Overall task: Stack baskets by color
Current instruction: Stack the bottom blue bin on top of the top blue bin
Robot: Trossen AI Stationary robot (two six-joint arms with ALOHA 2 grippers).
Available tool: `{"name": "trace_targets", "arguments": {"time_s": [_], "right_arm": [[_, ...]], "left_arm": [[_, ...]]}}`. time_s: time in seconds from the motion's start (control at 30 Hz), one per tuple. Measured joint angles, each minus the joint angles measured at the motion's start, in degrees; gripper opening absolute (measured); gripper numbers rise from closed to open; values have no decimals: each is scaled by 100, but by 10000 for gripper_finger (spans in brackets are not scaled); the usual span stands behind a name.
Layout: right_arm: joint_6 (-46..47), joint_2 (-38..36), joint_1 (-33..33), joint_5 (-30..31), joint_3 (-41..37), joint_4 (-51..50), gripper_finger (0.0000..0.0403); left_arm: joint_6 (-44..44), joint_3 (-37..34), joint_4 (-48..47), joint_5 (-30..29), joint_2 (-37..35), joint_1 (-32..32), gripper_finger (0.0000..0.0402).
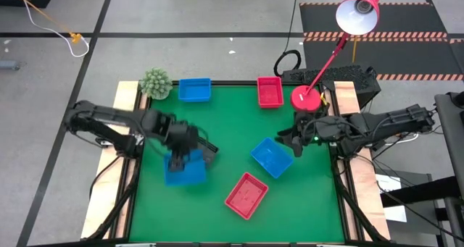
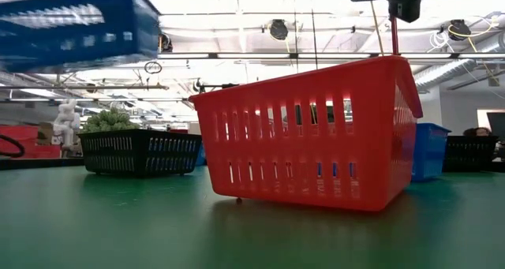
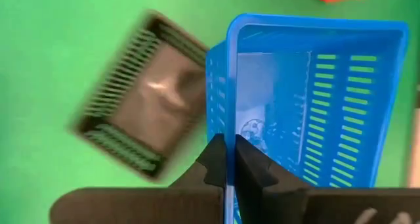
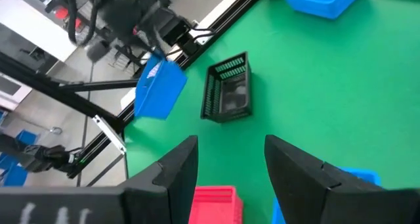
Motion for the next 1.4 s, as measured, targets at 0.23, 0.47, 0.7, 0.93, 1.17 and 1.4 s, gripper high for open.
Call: {"name": "trace_targets", "arguments": {"time_s": [0.23, 0.47, 0.7, 0.93, 1.17, 1.4], "right_arm": [[-84, 0, -160, 0, 0, 2, 171], [-124, 0, -255, 1, 0, 4, 171], [-215, -2, -357, 0, 0, 4, 171], [-193, -2, -406, -1, 0, 81, 171], [232, -2, -406, -3, 0, 89, 171], [170, -2, -404, 310, 0, 92, 171]], "left_arm": [[1856, 604, -105, -349, 59, 1582, 7], [3600, 1055, -105, -942, 162, 2898, 7], [5078, 1650, 127, -1478, 476, 3936, 7], [5998, 2486, 458, -1505, 976, 4678, 8], [6570, 2997, 530, -1437, 1646, 5197, 7], [6830, 3008, 511, -1264, 2154, 5395, 7]]}}
